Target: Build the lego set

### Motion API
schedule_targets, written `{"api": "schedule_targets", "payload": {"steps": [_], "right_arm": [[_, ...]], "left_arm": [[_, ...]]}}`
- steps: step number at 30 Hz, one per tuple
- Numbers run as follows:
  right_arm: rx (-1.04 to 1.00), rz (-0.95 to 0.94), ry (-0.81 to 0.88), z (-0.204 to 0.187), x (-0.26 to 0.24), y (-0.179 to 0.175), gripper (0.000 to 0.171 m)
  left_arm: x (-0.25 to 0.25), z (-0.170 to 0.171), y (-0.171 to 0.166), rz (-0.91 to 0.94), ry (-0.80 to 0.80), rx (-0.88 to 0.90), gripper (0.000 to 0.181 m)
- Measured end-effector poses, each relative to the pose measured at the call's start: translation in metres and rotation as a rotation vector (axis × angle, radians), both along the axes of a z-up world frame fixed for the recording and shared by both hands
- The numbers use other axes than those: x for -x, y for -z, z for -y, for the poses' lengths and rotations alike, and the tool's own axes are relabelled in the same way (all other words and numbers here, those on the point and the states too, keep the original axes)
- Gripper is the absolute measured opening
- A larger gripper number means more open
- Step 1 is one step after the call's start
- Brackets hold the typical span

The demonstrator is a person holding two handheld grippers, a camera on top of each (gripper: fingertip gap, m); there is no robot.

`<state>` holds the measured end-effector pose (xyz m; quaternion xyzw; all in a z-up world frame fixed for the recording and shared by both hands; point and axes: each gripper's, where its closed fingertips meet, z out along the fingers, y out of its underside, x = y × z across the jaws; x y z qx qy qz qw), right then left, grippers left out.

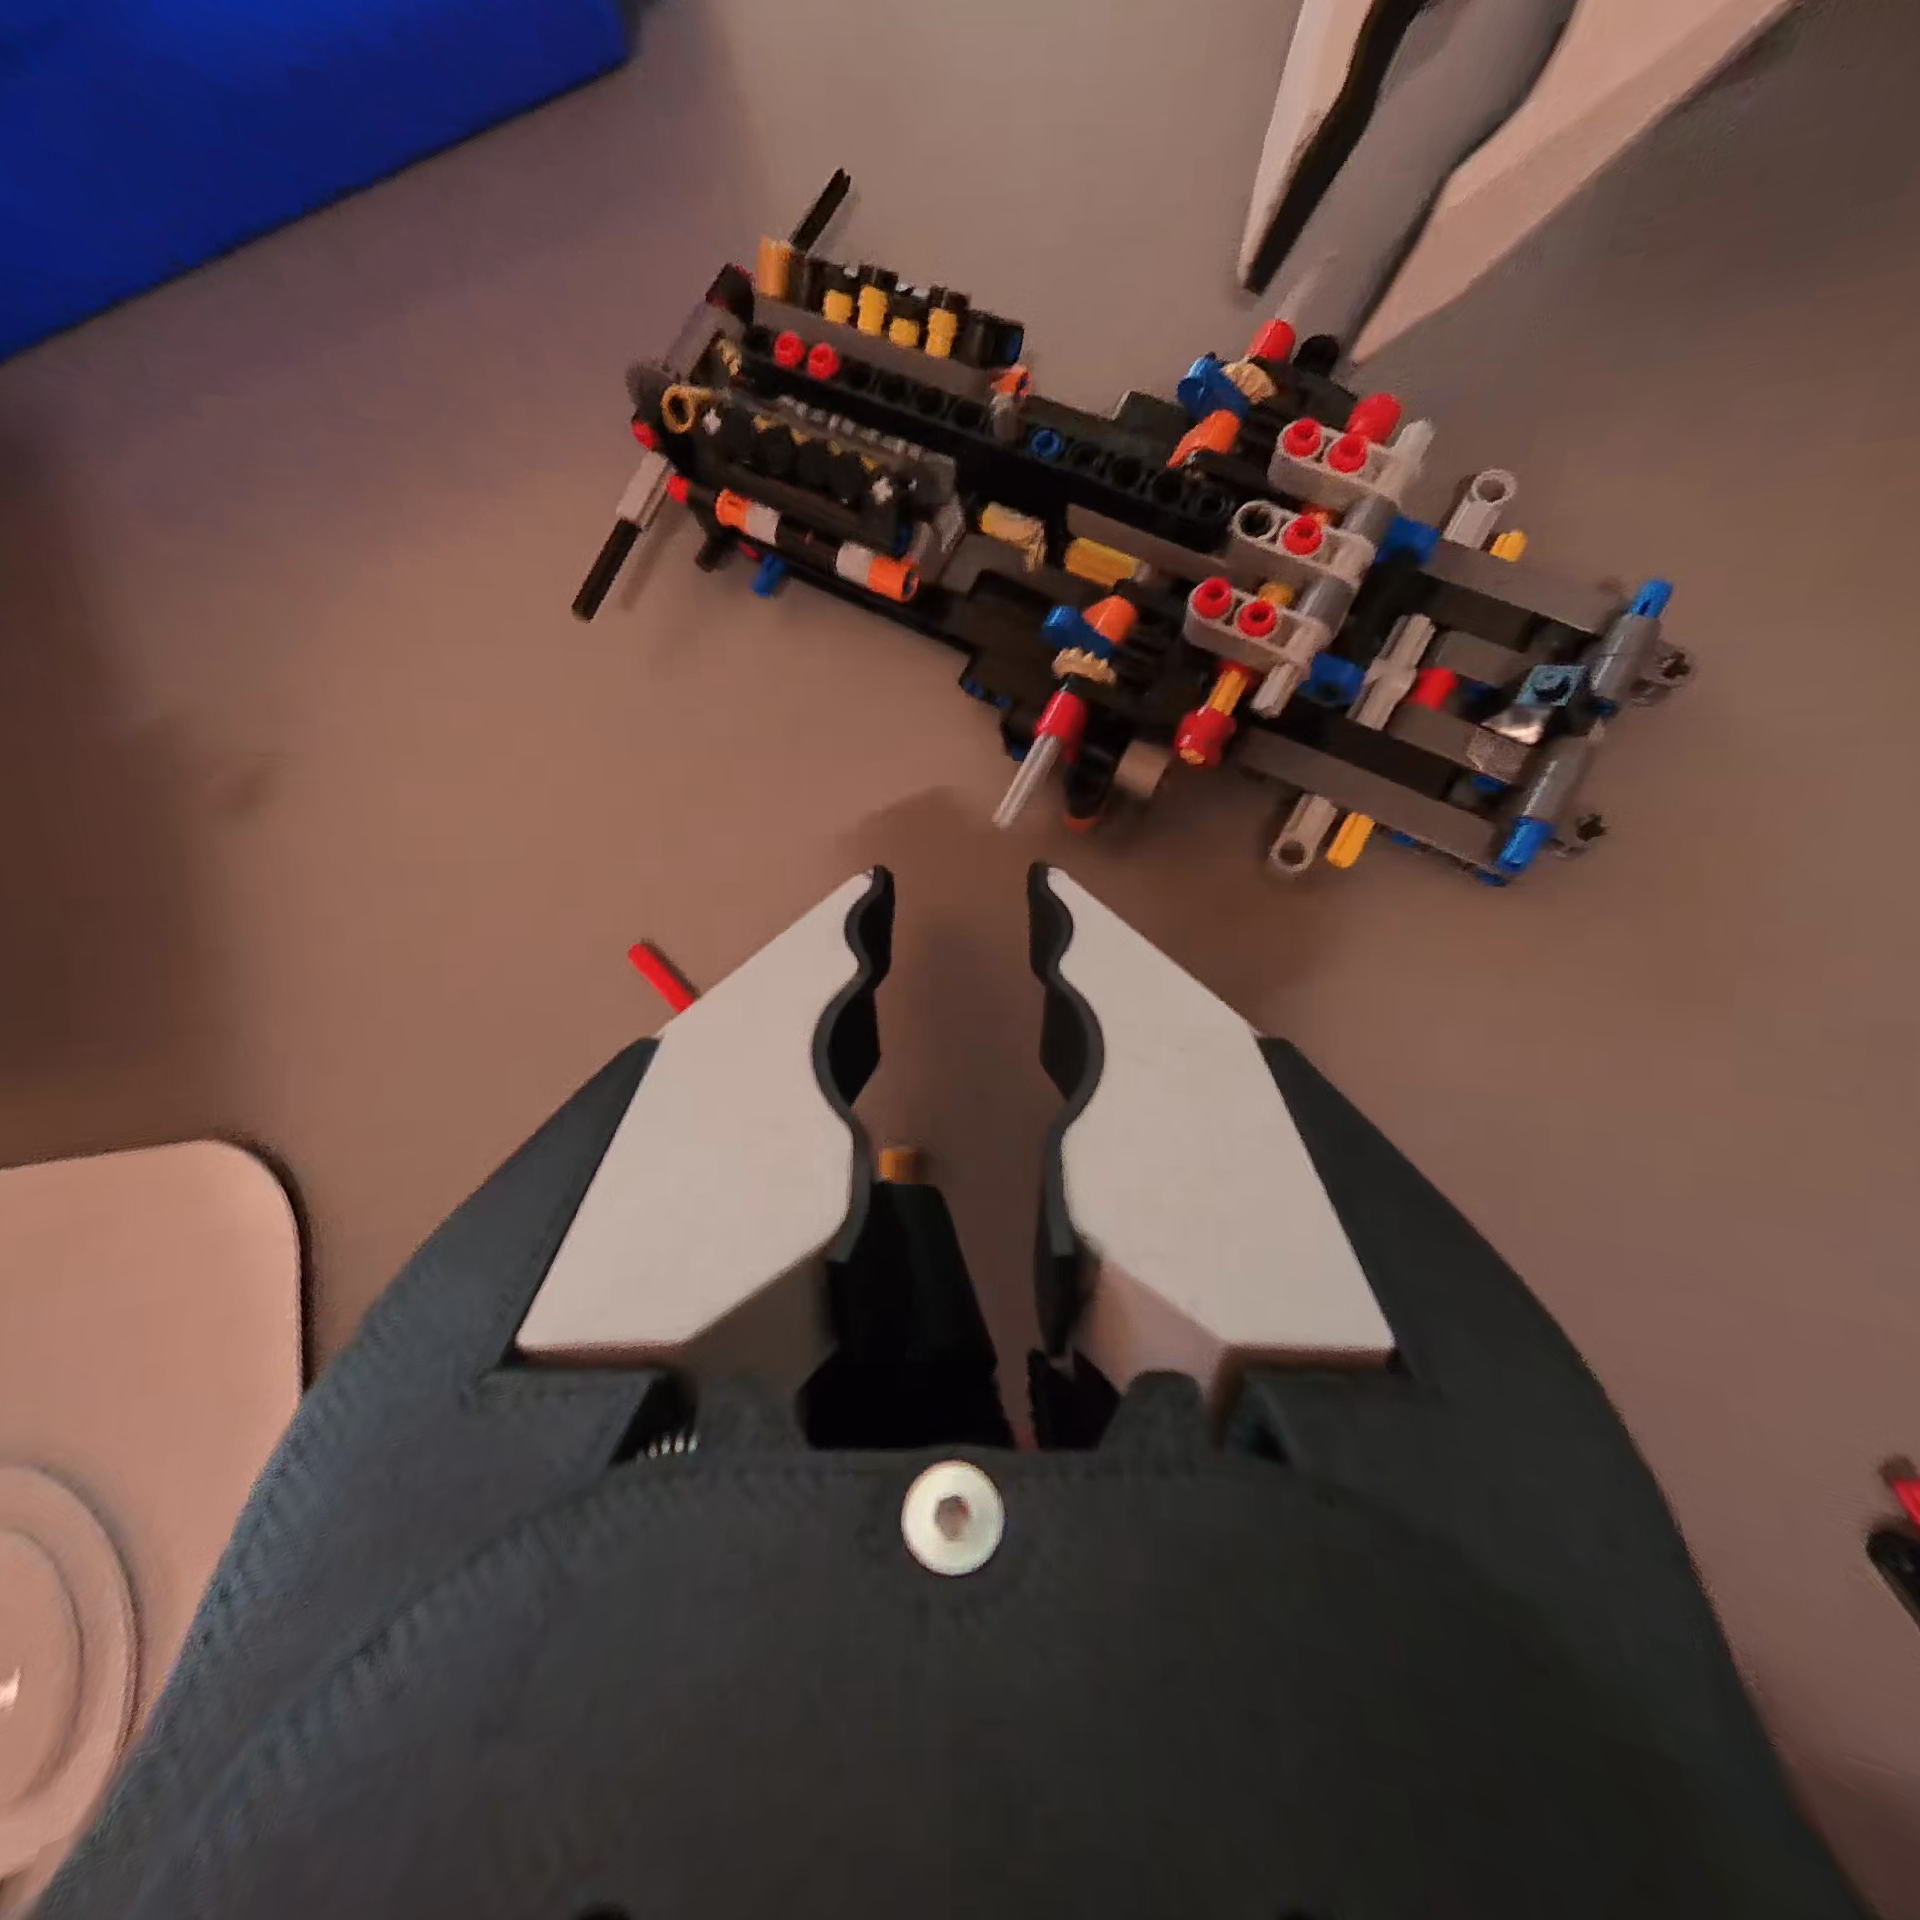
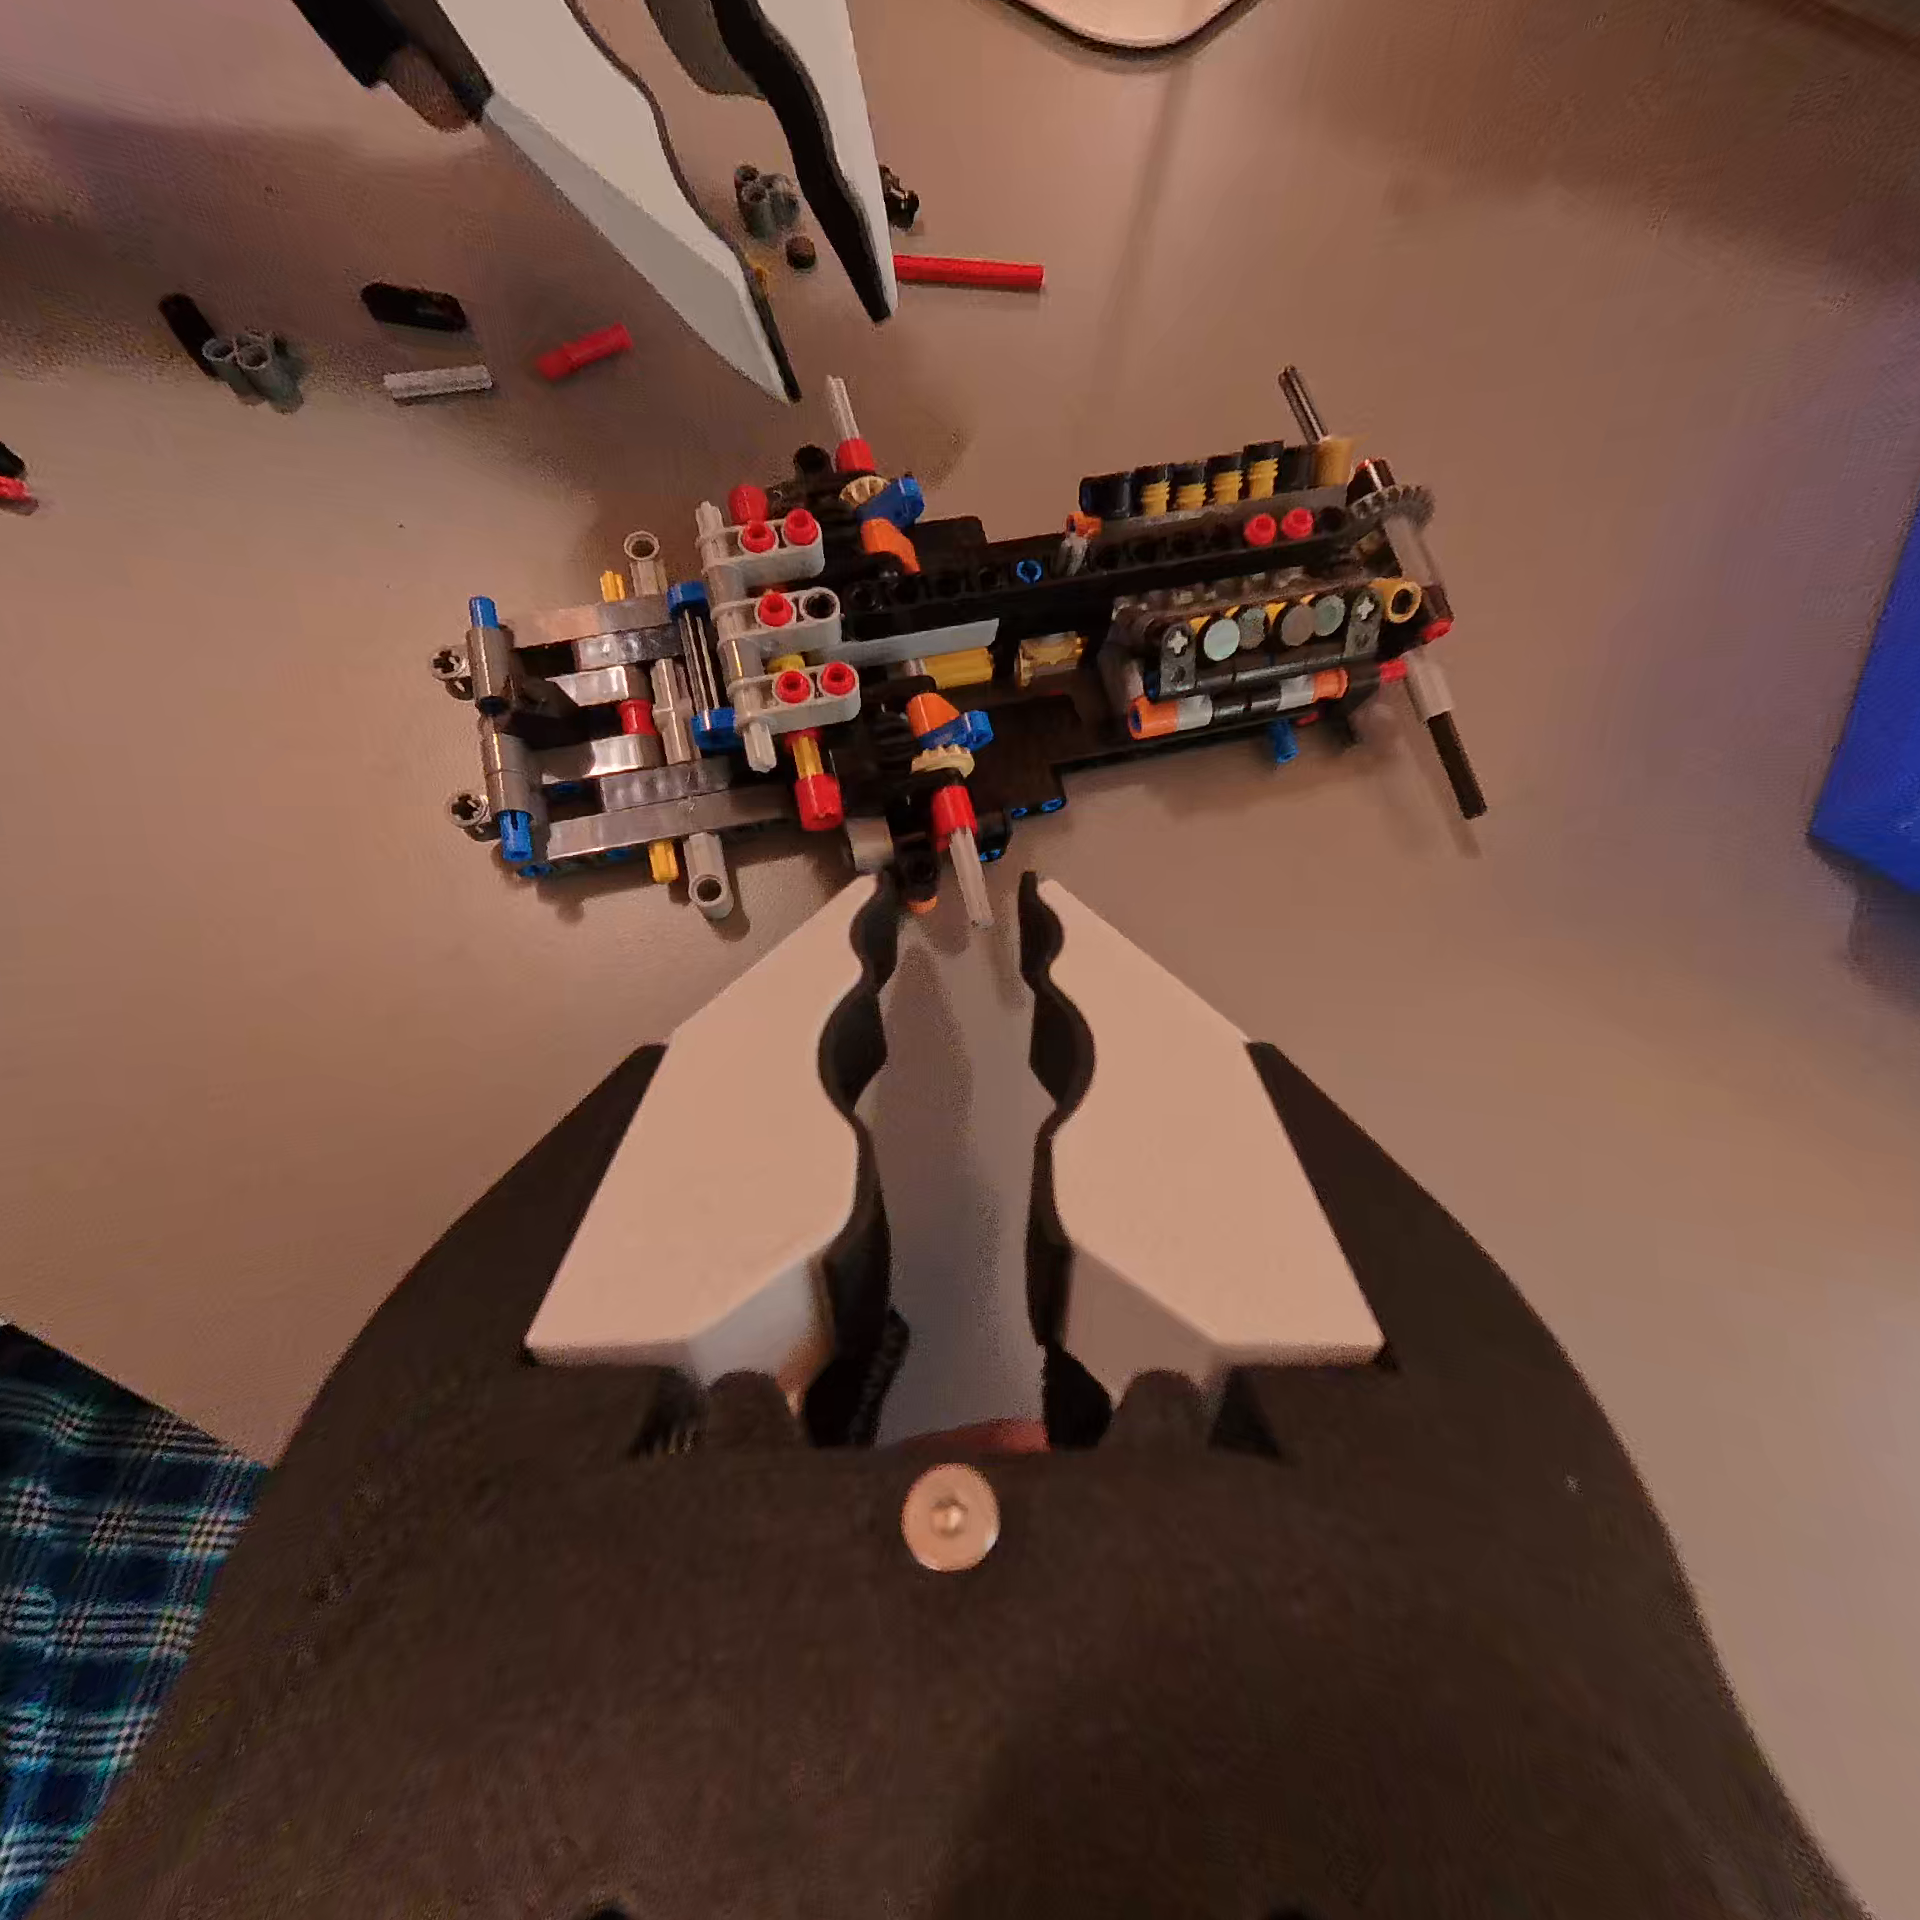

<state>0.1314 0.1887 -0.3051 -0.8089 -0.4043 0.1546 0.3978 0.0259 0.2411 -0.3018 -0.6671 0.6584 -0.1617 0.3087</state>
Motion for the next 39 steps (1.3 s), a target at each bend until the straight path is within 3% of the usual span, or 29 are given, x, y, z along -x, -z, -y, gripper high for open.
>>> {"api": "schedule_targets", "payload": {"steps": [1, 9, 10, 12, 15, 17, 22, 25, 30, 33, 39], "right_arm": [[-0.01, 0.005, -0.002, -0.001, 0.0, -0.001, 0.016], [-0.056, 0.059, -0.012, 0.001, 0.003, -0.002, 0.002], [-0.061, 0.056, -0.005, 0.001, 0.003, -0.003, 0.004], [-0.056, 0.047, -0.013, 0.004, 0.002, -0.009, 0.025], [-0.129, 0.048, -0.023, -0.002, -0.002, -0.036, 0.026], [-0.201, 0.039, -0.039, -0.018, 0.001, -0.063, 0.032], [-0.386, 0.024, -0.091, -0.088, 0.04, -0.141, 0.075], [-0.468, -0.025, -0.119, -0.145, 0.078, -0.184, 0.09], [-0.569, -0.016, -0.137, -0.252, 0.135, -0.234, 0.093], [-0.56, 0.0, -0.139, -0.311, 0.163, -0.247, 0.102], [-0.512, 0.05, -0.171, -0.389, 0.196, -0.25, 0.112]], "left_arm": [[-0.004, 0.003, 0.0, 0.004, 0.022, -0.006, 0.023], [-0.012, 0.001, 0.003, 0.009, 0.037, -0.05, 0.008], [-0.01, 0.0, 0.003, 0.004, 0.03, -0.051, 0.009], [-0.006, -0.006, -0.001, -0.003, 0.007, -0.074, 0.018], [0.004, -0.02, -0.024, 0.019, -0.059, -0.149, 0.028], [0.014, -0.041, -0.058, 0.065, -0.152, -0.282, 0.033], [0.077, -0.108, -0.178, 0.206, -0.498, -0.637, 0.031], [0.14, -0.144, -0.217, 0.187, -0.696, -0.767, 0.032], [0.212, -0.186, -0.21, 0.224, -0.925, -0.725, 0.028], [0.217, -0.191, -0.214, 0.312, -0.931, -0.732, 0.011], [0.223, -0.193, -0.215, 0.363, -0.913, -0.67, 0.004]]}}
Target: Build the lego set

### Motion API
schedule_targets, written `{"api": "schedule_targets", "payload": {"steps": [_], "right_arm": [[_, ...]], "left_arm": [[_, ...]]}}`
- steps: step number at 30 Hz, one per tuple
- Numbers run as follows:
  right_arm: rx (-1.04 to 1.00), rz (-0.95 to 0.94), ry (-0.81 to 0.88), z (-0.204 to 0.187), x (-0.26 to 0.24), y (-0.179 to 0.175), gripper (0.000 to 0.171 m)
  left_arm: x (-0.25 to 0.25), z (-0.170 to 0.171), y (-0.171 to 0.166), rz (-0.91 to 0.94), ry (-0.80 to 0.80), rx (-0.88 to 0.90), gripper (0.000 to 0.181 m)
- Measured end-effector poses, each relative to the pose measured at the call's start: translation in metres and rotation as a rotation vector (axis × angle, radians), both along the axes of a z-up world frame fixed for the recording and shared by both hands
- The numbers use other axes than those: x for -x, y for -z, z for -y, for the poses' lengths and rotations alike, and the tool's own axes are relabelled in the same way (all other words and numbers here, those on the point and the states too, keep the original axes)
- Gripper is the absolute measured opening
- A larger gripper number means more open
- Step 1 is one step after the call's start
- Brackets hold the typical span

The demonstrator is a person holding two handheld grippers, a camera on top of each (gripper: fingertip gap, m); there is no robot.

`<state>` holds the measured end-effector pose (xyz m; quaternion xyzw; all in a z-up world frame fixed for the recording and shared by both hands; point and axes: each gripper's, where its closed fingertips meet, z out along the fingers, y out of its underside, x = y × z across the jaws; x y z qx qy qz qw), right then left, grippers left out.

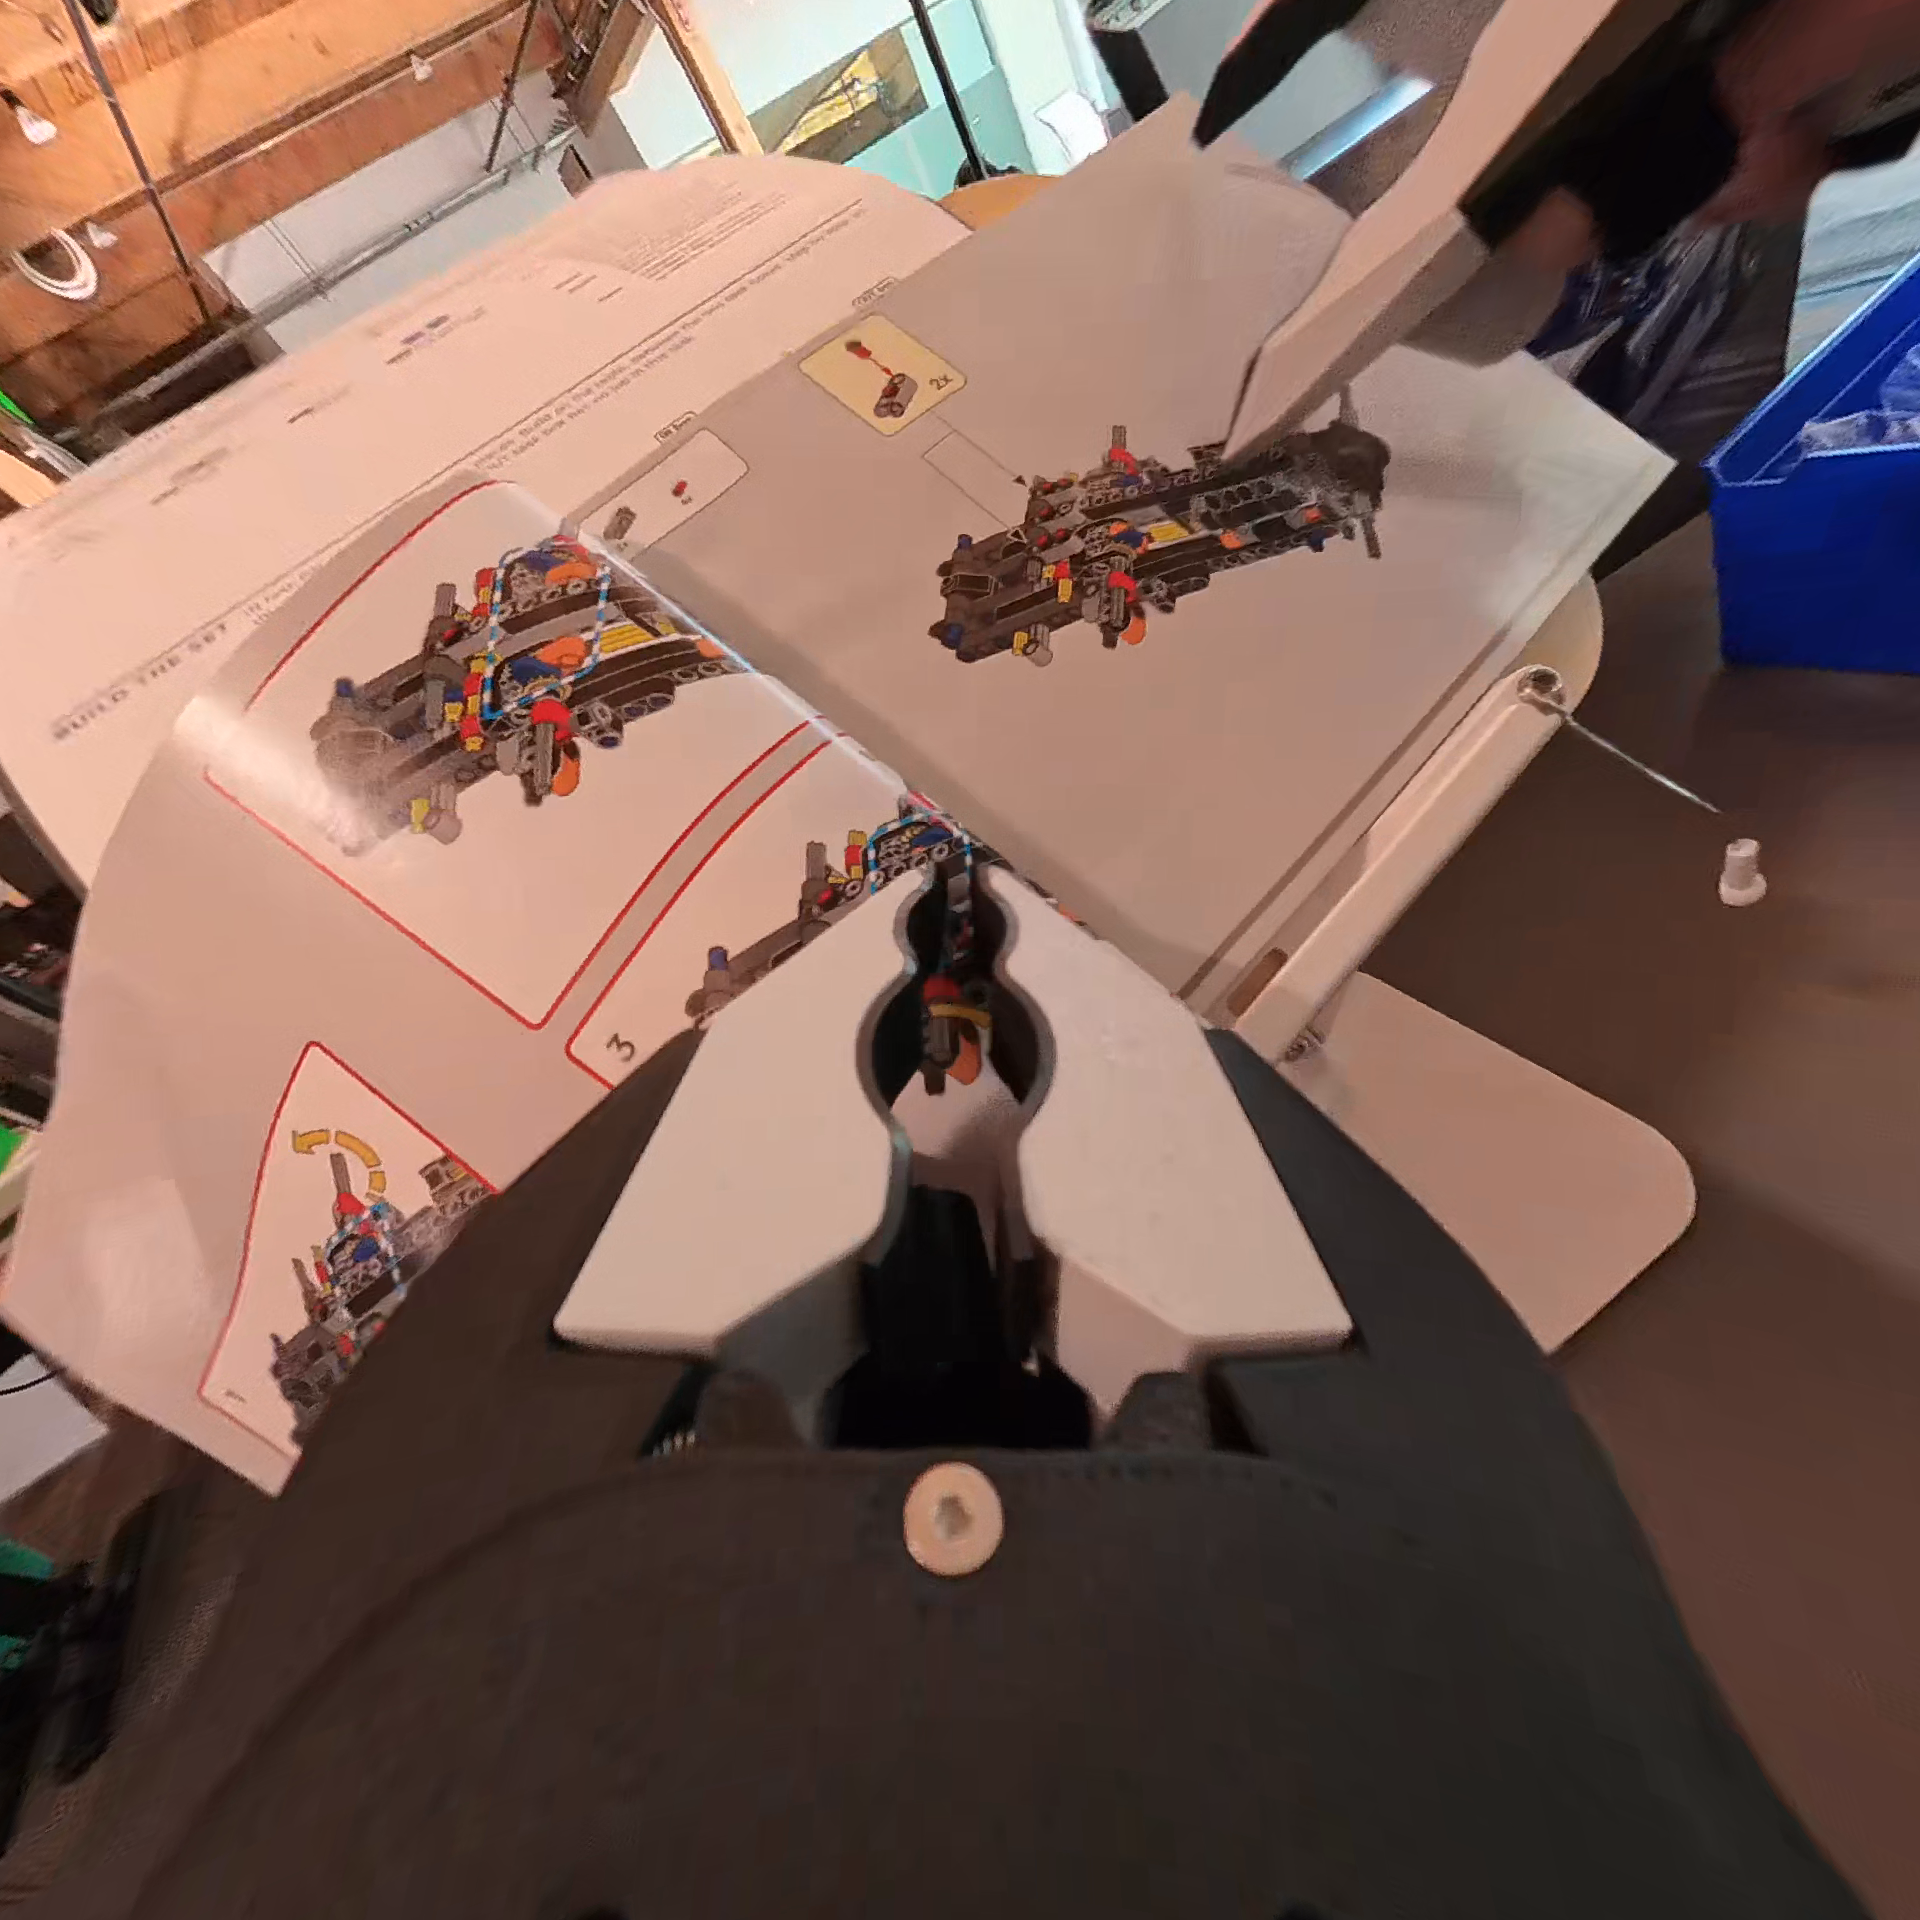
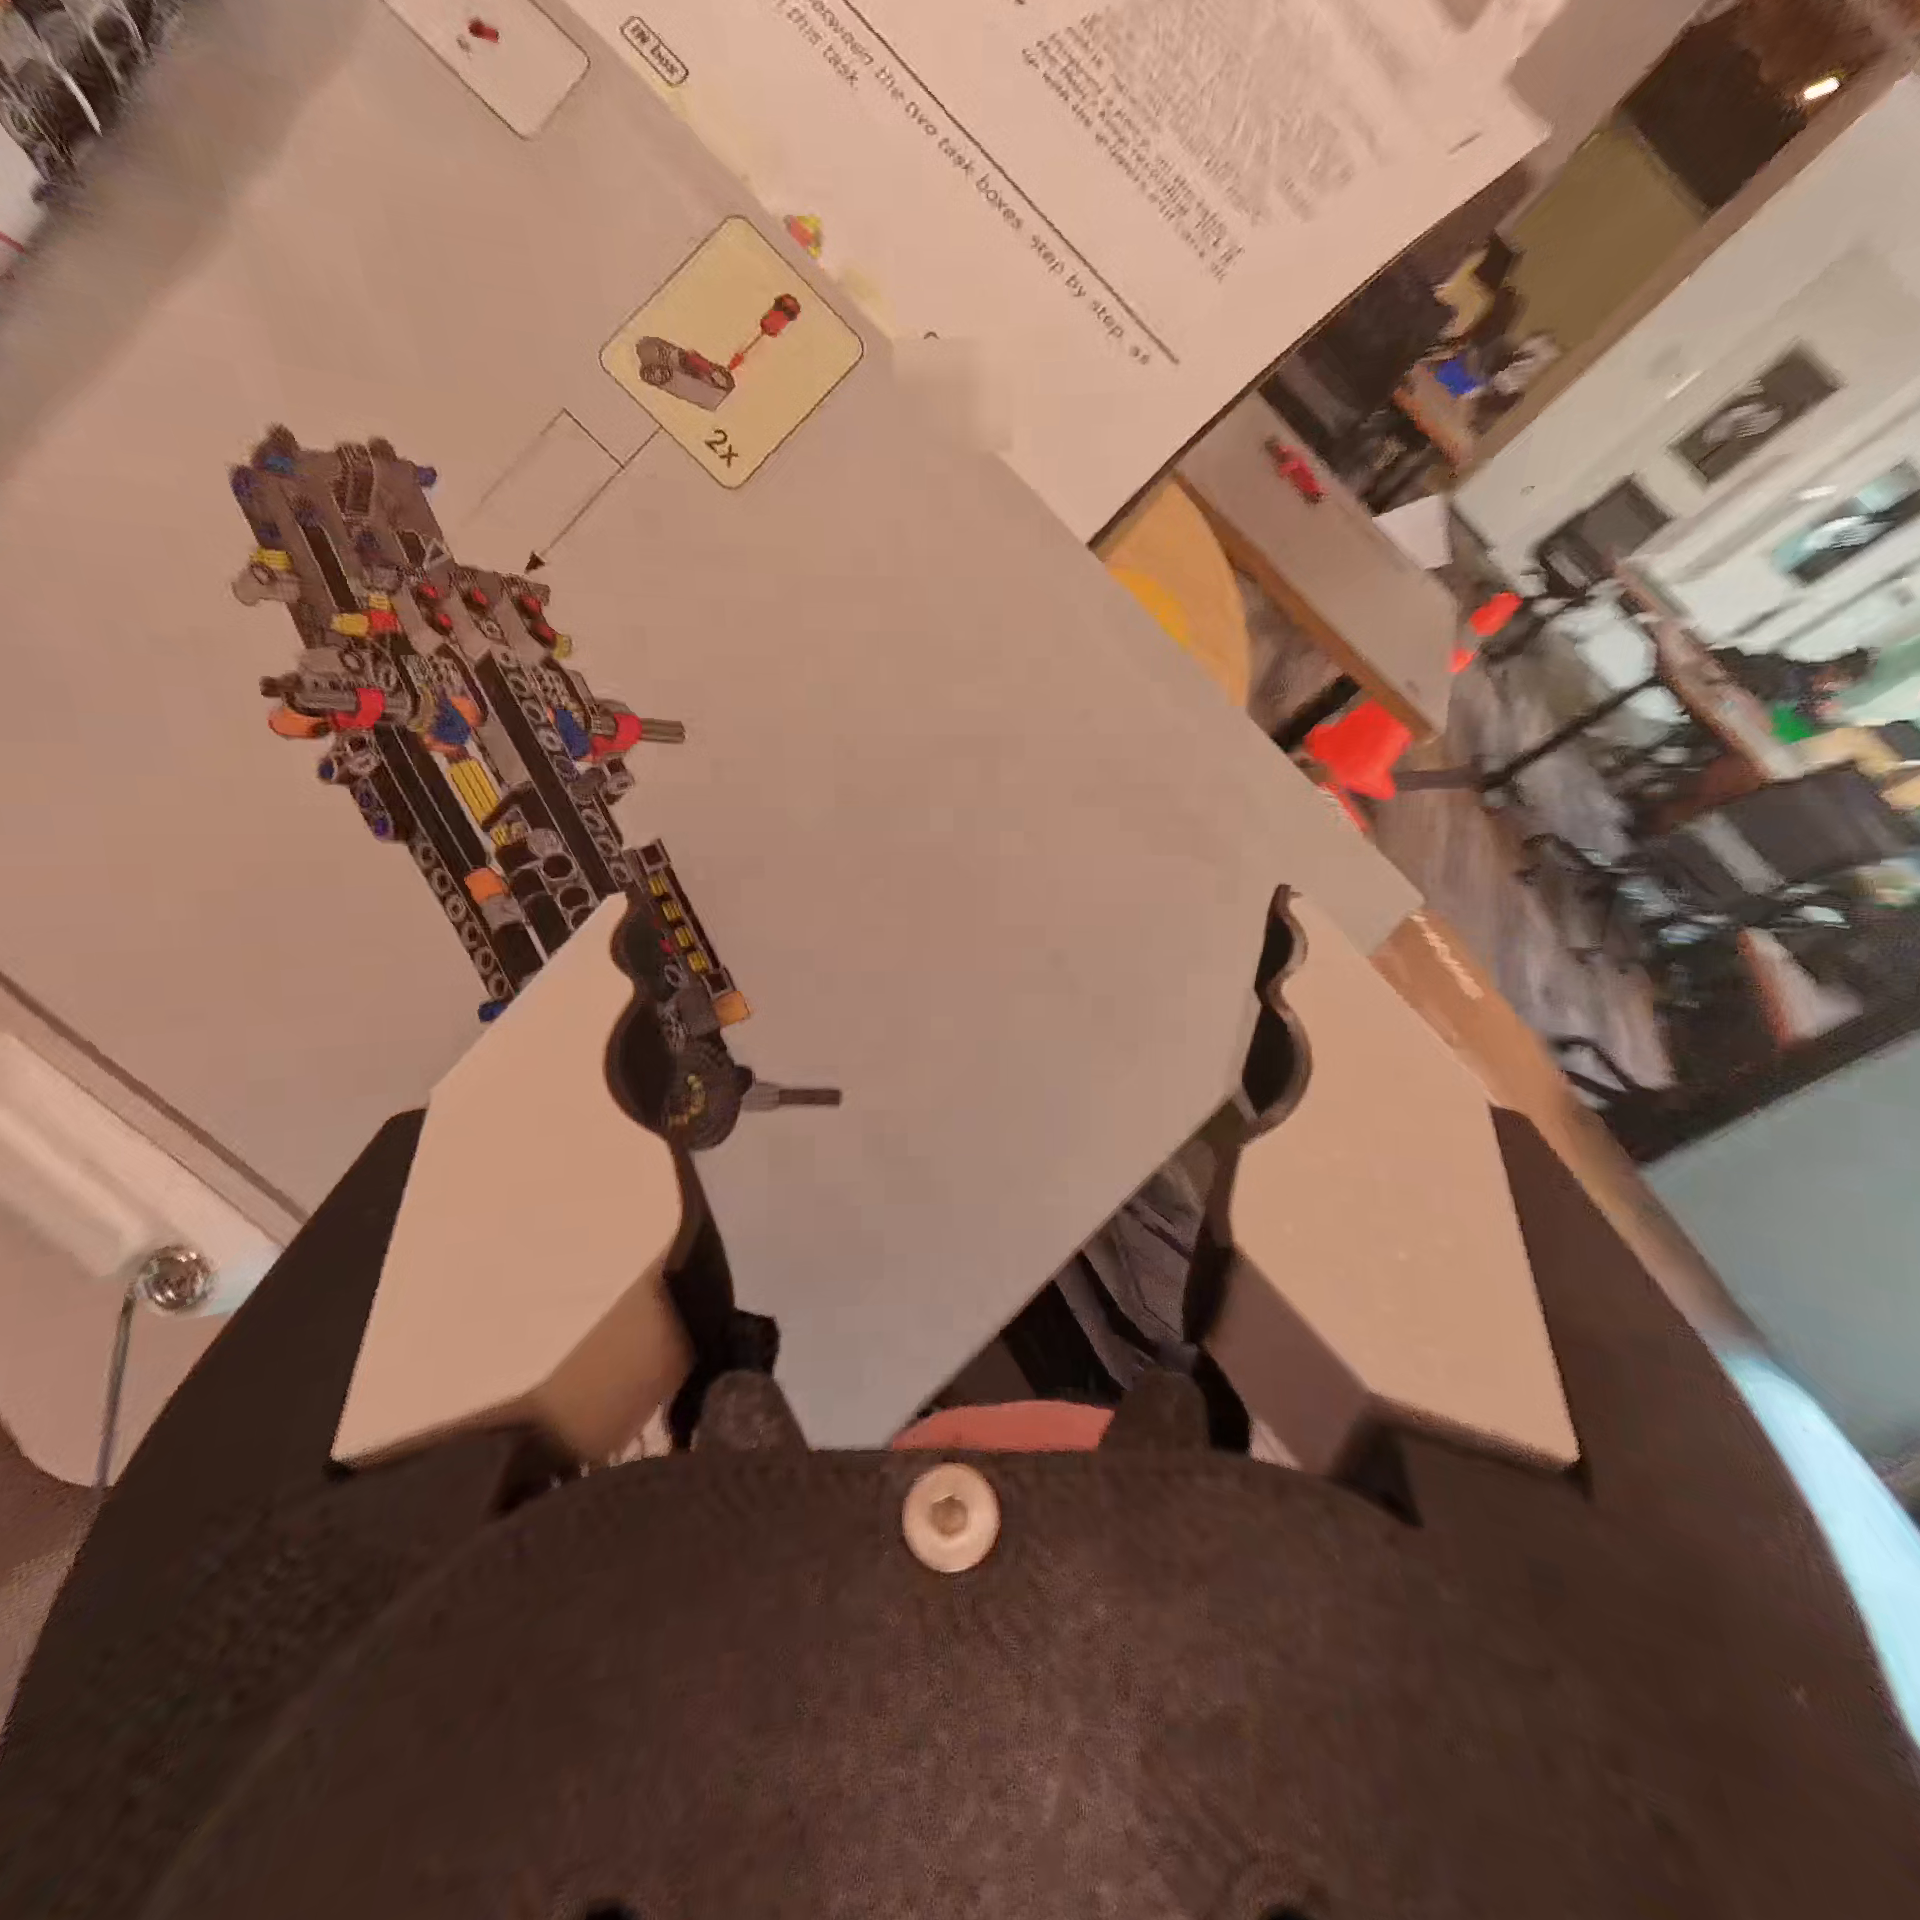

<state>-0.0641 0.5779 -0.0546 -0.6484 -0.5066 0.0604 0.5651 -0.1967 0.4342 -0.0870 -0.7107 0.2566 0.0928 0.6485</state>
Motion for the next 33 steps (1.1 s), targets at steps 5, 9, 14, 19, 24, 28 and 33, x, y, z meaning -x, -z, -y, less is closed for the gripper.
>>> {"api": "schedule_targets", "payload": {"steps": [5, 9, 14, 19, 24, 28, 33], "right_arm": [[0.068, -0.053, -0.069, -0.003, 0.006, 0.003, 0.109], [0.042, -0.033, -0.071, 0.001, 0.004, 0.004, 0.097], [-0.014, 0.026, -0.095, 0.014, 0.006, 0.008, 0.06], [-0.042, 0.127, -0.145, 0.044, 0.016, 0.015, 0.009], [0.218, 0.077, -0.331, 0.115, 0.039, 0.004, 0.0], [0.393, -0.064, -0.485, 0.165, 0.08, -0.03, 0.0], [0.575, -0.286, -0.562, 0.193, 0.145, -0.067, 0.002]], "left_arm": [[-0.002, 0.0, 0.004, -0.006, 0.014, 0.023, 0.006], [-0.006, -0.001, 0.007, -0.009, 0.027, 0.035, 0.007], [-0.008, 0.0, 0.007, -0.02, 0.019, 0.037, 0.011], [-0.012, 0.005, 0.007, -0.032, 0.054, 0.063, 0.016], [-0.017, 0.017, 0.003, -0.026, 0.149, 0.089, 0.038], [-0.039, 0.046, -0.015, 0.151, 0.369, 0.13, 0.054], [-0.04, 0.075, -0.004, 0.107, 0.412, 0.23, 0.088]]}}
